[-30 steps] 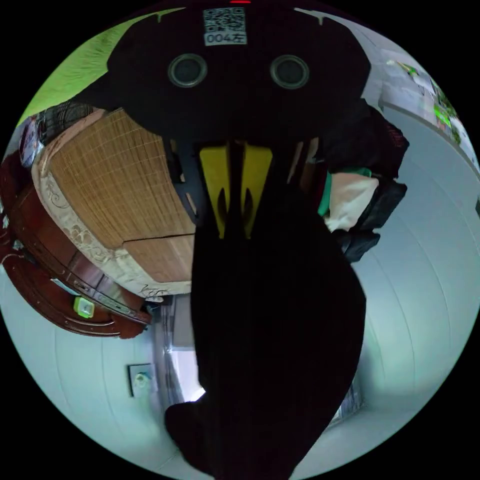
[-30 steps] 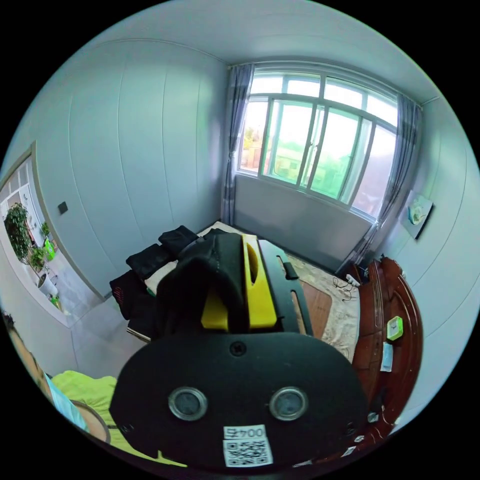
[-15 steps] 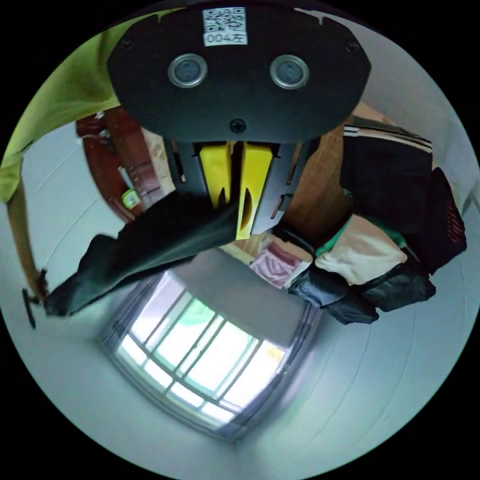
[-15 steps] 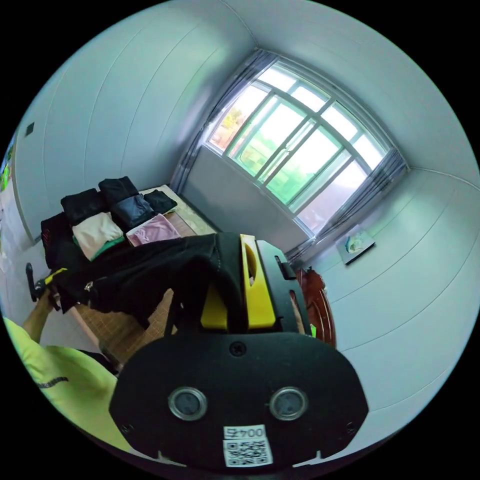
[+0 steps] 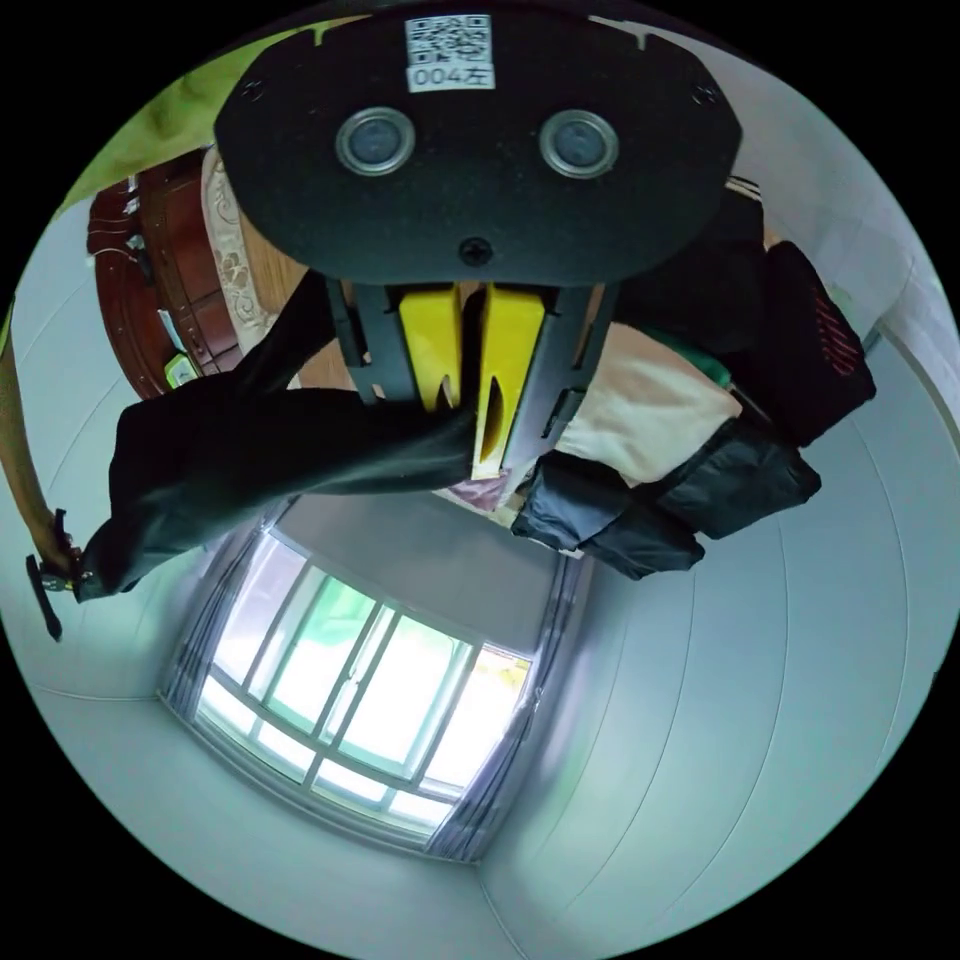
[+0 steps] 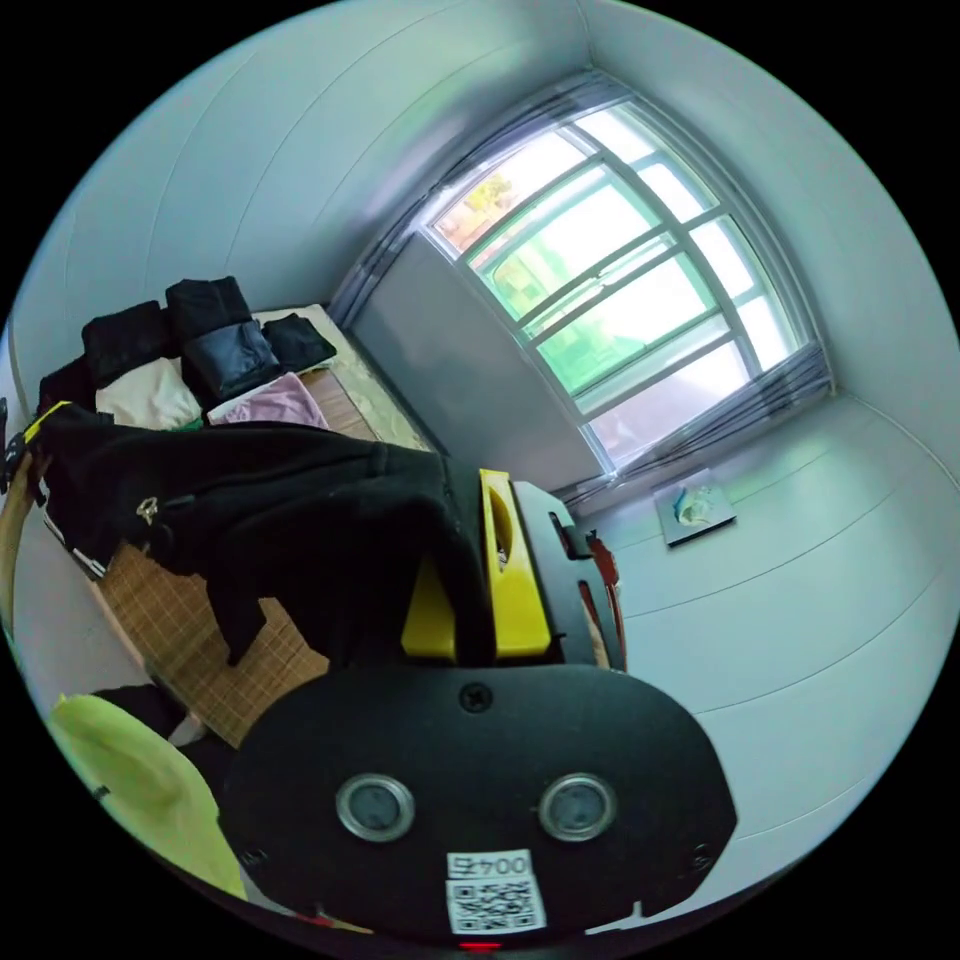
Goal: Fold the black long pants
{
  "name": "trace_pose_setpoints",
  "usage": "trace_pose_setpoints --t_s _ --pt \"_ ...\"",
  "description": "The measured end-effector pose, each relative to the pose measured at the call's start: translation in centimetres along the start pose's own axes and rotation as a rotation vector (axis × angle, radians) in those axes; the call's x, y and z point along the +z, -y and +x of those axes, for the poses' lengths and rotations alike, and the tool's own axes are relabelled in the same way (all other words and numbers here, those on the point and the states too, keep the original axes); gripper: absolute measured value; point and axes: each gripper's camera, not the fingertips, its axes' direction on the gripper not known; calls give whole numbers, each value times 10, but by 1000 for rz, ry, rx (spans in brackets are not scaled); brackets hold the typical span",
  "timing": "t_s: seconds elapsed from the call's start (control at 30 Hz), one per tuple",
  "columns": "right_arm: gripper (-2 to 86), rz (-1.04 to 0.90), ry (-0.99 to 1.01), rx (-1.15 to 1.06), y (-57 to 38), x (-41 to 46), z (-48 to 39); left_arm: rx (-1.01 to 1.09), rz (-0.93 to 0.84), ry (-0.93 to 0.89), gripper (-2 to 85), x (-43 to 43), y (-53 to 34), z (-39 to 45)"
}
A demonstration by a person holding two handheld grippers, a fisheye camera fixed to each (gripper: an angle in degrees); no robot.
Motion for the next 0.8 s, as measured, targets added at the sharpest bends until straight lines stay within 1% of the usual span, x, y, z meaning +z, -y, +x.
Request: trace_pose_setpoints --t_s 0.03,0.1,0.13,0.2,0.3,0.37,0.43,0.47,0.53,0.57,0.6,0.63,0.67,0.7,0.73,0.77,0.8 --pt "4 0 7 19 14 6 0 5 3 4 -6 0 17 -1" --pt "4 5 29 67 32 8 8 61 29 27 -6 -15 98 1" --pt "5 17 52 110 40 4 17 75 42 30 -6 -21 120 2" --pt "6 50 88 175 41 -4 33 121 88 35 -6 -55 198 14" --pt "11 98 104 224 6 -5 49 245 96 40 -6 -91 266 51" --pt "14 92 98 196 -29 15 43 335 48 2 -6 -97 285 80" --pt "17 86 53 105 -87 63 15 443 4 -9 -6 -88 280 116" --pt "17 91 33 64 -103 78 3 517 -29 -9 -6 -74 263 140" --pt "18 96 -93 -158 -176 148 -59 622 -79 -7 -6 -42 216 171" --pt "18 92 -122 -223 -197 168 -77 686 -119 -11 -6 -14 172 186" --pt "19 70 -157 -350 -239 211 -115 743 -179 -13 -6 21 119 197" --pt "19 29 -143 -453 -283 255 -153 773 -213 -15 -6 40 89 201" --pt "19 2 -121 -490 -304 277 -172 809 -275 -25 -6 79 26 205" --pt "19 -57 -82 -548 -346 322 -211 824 -361 -39 -6 124 -43 208" --pt "18 -117 -59 -599 -388 364 -252 838 -409 -43 -6 147 -78 210" --pt "17 -152 -47 -624 -409 385 -273 884 -492 -35 -6 189 -151 217" --pt "16 -222 -10 -655 -446 421 -313 932 -575 -15 -6 228 -219 226"
